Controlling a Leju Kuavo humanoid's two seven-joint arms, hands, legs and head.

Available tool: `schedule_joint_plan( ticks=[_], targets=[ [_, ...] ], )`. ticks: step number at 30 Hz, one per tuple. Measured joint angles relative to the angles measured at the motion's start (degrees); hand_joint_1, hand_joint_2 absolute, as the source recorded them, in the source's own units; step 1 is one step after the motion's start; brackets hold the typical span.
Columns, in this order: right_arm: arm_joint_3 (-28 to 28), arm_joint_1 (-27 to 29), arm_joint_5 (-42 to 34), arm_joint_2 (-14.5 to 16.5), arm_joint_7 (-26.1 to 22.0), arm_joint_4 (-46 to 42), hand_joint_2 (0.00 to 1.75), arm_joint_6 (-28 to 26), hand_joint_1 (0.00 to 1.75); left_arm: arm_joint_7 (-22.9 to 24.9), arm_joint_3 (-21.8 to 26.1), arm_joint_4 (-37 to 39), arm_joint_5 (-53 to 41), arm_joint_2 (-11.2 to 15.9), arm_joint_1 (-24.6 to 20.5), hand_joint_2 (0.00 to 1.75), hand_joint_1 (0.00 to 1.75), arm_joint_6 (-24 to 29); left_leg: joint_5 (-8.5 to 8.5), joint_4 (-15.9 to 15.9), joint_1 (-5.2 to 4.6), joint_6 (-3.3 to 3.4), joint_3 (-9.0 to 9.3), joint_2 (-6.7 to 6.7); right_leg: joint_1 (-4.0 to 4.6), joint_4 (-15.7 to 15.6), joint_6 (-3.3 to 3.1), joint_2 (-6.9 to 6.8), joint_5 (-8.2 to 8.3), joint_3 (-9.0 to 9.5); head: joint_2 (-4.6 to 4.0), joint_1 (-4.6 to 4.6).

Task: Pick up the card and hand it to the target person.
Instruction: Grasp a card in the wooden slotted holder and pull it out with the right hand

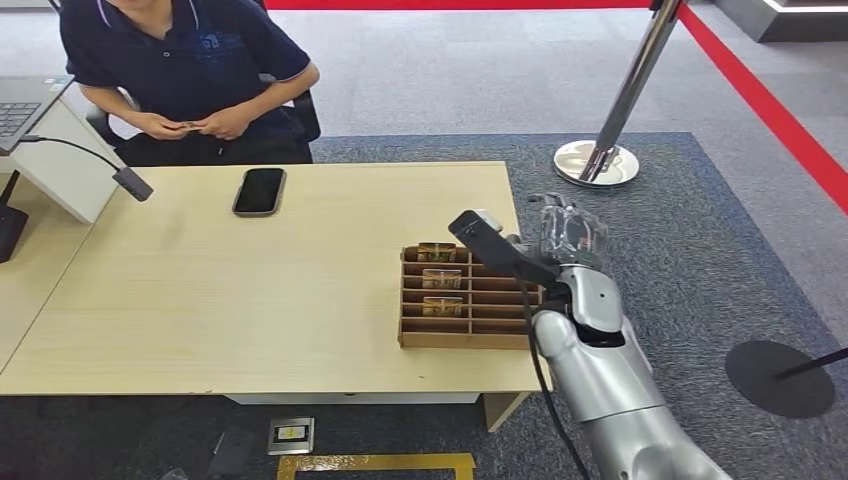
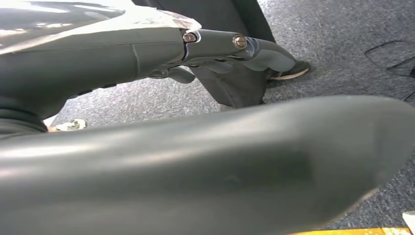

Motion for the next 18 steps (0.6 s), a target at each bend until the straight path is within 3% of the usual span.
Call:
schedule_joint_plan(
  ticks=[18],
  targets=[
    [1.50,0.79,0.82,-0.07,0.04,1.87,1.75,2.75,0.61,-0.04,0.04,0.00,0.19,0.02,-0.02,0.00,0.00,-0.04,0.01,0.00,0.00,-0.01,-0.01,0.00,0.00,0.01,-0.02,0.00,0.01,0.01,0.00,0.00]
  ],
)
